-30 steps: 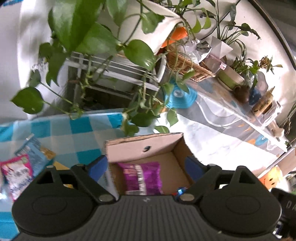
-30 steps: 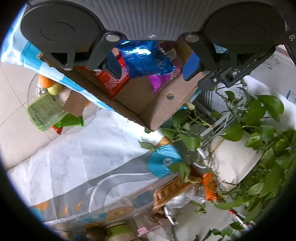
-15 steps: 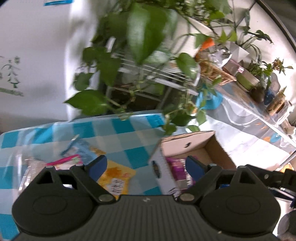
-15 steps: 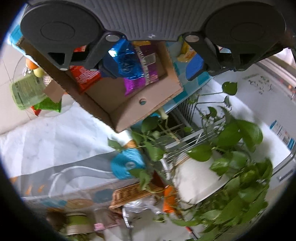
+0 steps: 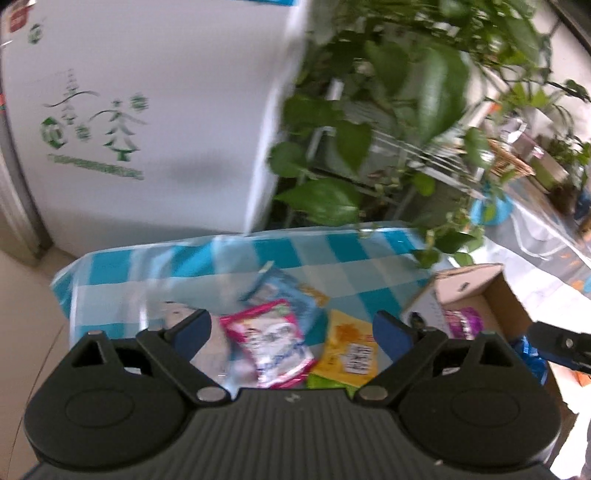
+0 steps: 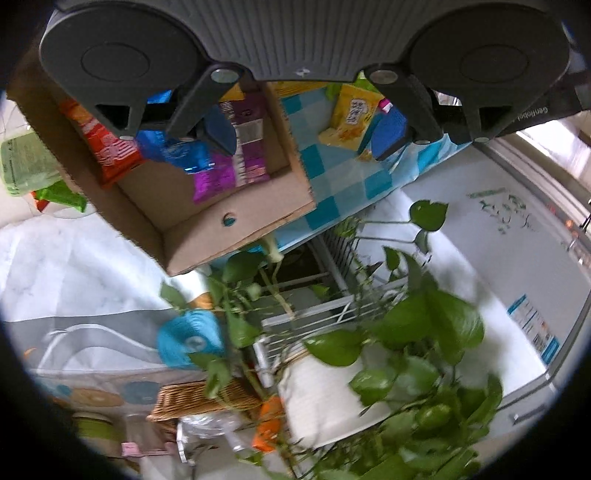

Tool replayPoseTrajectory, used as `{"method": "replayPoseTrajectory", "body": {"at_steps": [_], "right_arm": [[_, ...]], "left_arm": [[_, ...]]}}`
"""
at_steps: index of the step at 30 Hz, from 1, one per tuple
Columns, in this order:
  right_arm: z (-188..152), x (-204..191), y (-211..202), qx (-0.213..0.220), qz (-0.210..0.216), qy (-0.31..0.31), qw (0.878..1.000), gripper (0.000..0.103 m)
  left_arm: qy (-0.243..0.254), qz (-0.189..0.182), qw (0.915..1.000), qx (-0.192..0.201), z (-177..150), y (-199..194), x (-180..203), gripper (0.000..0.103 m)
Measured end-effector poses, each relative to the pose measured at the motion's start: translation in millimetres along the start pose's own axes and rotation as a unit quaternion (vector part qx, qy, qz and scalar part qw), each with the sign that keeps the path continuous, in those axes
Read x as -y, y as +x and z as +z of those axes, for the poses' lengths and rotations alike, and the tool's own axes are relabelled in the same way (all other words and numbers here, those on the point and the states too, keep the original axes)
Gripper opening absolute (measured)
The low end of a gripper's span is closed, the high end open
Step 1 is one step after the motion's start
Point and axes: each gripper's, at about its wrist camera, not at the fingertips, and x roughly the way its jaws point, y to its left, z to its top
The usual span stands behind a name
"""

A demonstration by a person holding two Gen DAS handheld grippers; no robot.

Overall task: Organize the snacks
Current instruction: 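Move the left gripper over the silver foil bag while the right gripper moves over the green bag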

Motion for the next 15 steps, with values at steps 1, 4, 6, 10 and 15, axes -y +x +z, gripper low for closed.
{"method": "replayPoseTrajectory", "body": {"at_steps": [1,4,6,10,15], "right_arm": [[-0.9,-3.7,2.7,-0.003,0.002,-0.004,1.000,0.085],[-4.2,-16.6,10.9,-0.012,0.010,-0.019,1.000,0.085],[-6.7,-24.5,18.0,-0.021,0.015,-0.027,0.999,0.085],[-13.7,-38.5,31.0,-0.042,0.026,-0.038,0.998,0.085],[-23.1,-54.0,46.6,-0.074,0.044,-0.041,0.995,0.085]], "left_arm": [[-0.006,0.005,1.0000,-0.001,0.2,0.7,-5.5,0.094],[-0.024,0.018,0.9995,-0.004,0.8,2.2,-22.3,0.094],[-0.027,0.036,0.9990,-0.003,1.4,2.5,-32.7,0.094],[-0.042,0.059,0.9973,-0.011,3.4,6.2,-54.4,0.094],[-0.052,0.084,0.9947,-0.027,5.7,13.6,-79.5,0.094]]}}
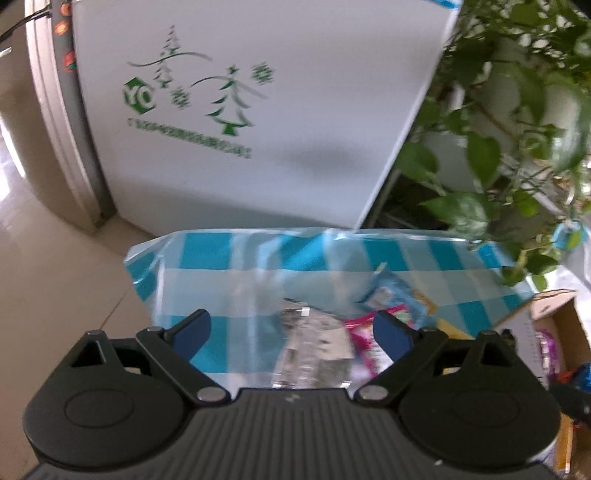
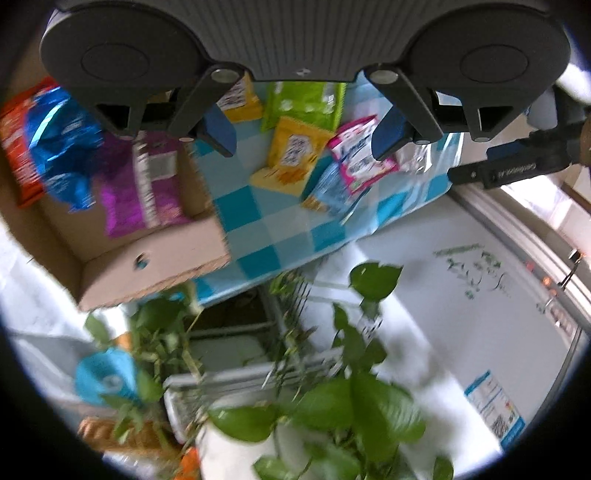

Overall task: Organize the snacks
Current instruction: 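Move the left gripper over the silver foil bag while the right gripper moves over the green bag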

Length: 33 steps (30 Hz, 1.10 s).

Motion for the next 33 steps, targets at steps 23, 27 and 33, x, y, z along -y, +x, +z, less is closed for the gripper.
{"method": "replayPoseTrajectory", "body": {"at_steps": [23,27,33], "right_arm": [[-28.2,5.9,71.2,-0.110,-0.013,0.060,0.992,0.085],[-28.9,5.5,77.9,-0.115,-0.013,0.060,0.992,0.085],[-31.7,-0.7,90.4,-0.121,-0.016,0.045,0.992,0.087]], "left_arm": [[0.115,-0.051,0.9876,-0.094,-19.2,71.6,17.8,0.094],[0.124,-0.042,0.9866,-0.097,-22.6,80.7,17.4,0.091],[0.128,-0.034,0.9875,-0.086,-21.9,80.5,11.3,0.087]]}}
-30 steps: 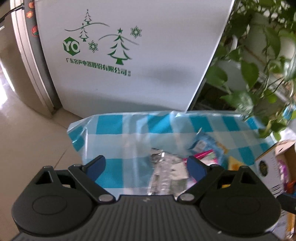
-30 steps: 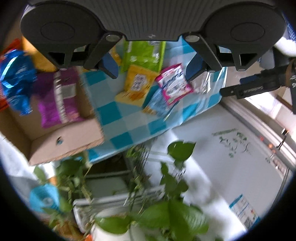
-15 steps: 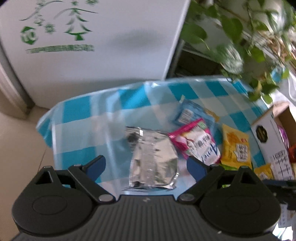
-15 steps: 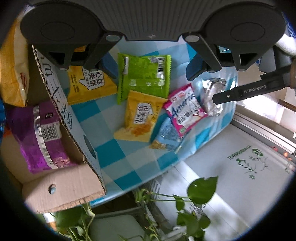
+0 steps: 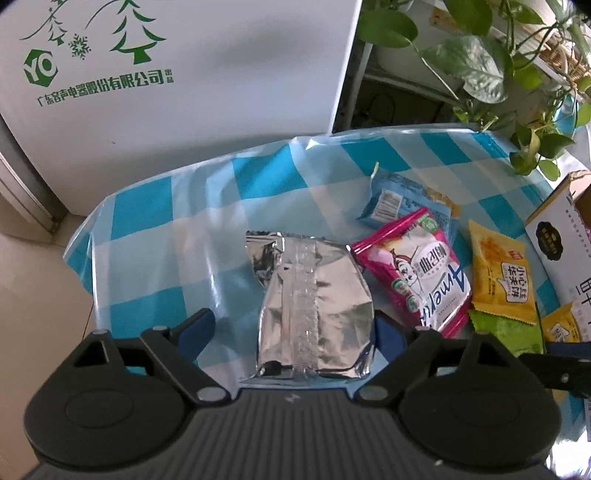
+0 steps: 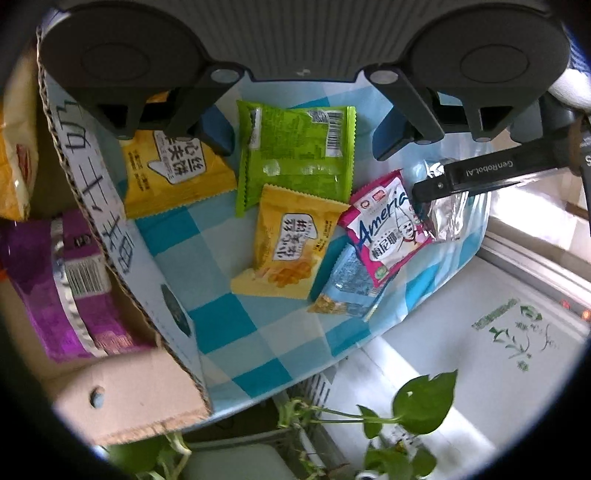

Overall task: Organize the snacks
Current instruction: 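Move the left gripper over the silver foil bag while the right gripper moves over the green bag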

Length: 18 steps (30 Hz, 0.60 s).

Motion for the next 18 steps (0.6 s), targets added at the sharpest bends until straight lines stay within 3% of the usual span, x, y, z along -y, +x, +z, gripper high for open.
{"method": "replayPoseTrajectory", "body": {"at_steps": [4,10,18], "right_arm": [[-2.9,-11.1,1.4,0.017,-0.031,-0.026,0.999,0.086],[-14.9,-34.5,10.2,0.039,-0.093,-0.102,0.990,0.086],[-28.1,-54.7,24.2,0.065,-0.146,-0.166,0.973,0.086]], "left_arm": [[-0.003,-0.006,1.0000,0.005,-1.7,-4.0,-7.3,0.080],[-0.011,-0.013,0.9998,0.009,-3.0,-4.6,-15.2,0.079],[-0.001,-0.019,0.9997,0.011,-0.5,1.2,-9.1,0.096]]}}
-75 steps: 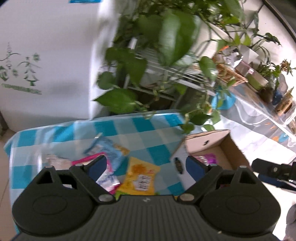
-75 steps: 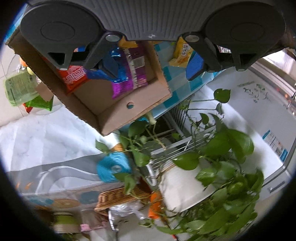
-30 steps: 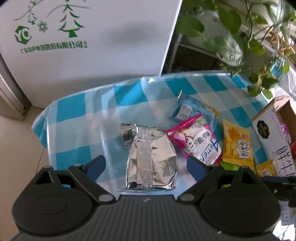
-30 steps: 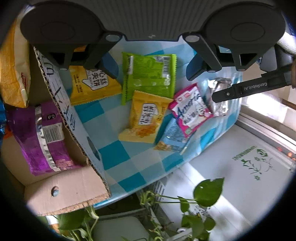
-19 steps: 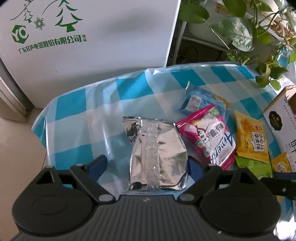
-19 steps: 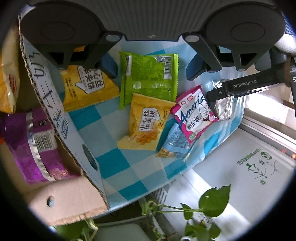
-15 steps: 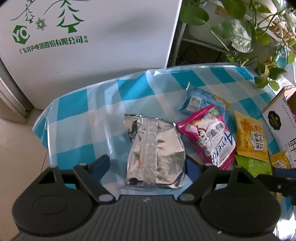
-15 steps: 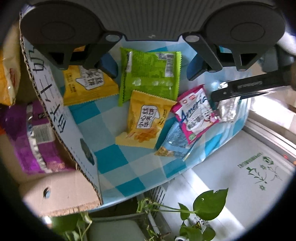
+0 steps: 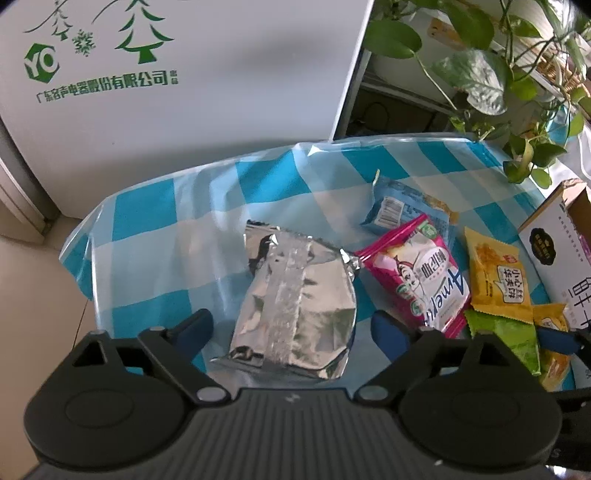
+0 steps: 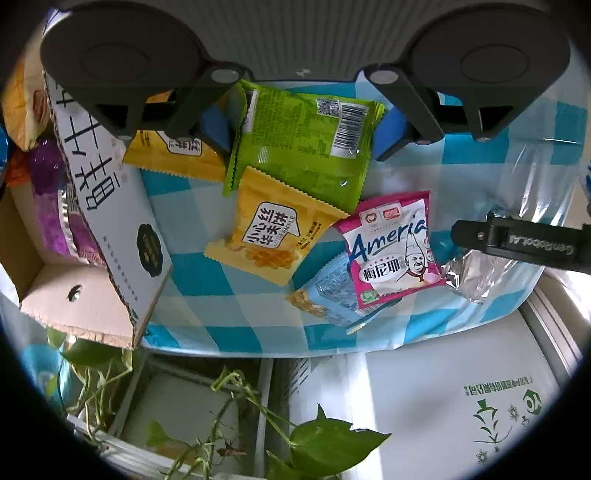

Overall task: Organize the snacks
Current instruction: 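Grasp the silver foil bag with the left gripper while the right gripper grasps the green bag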

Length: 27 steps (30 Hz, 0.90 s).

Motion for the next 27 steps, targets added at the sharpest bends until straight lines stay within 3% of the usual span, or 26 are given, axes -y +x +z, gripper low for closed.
{"method": "replayPoseTrajectory", "body": {"at_steps": [5,13,22,25,27], "right_arm": [[-2.5,2.5,-4.4,0.003,0.004,-0.001,1.000,0.078],[-4.5,3.1,-9.0,0.001,0.017,-0.013,1.000,0.070],[-5.5,3.6,-10.1,-0.002,0.024,-0.015,1.000,0.069],[-4.3,6.5,-10.8,-0.005,0.032,-0.004,0.999,0.069],[-3.0,10.4,-11.3,-0.009,0.040,0.008,0.999,0.068]], "left_arm": [[0.048,0.028,0.9984,-0.005,-2.9,7.4,16.4,0.103],[0.037,0.029,0.9988,-0.009,-1.4,8.5,14.9,0.103],[0.041,0.029,0.9987,-0.014,-0.1,8.3,15.2,0.102],[0.037,0.028,0.9988,-0.013,-0.7,6.6,15.2,0.097],[0.040,0.030,0.9987,-0.008,-1.3,4.0,16.3,0.086]]}}
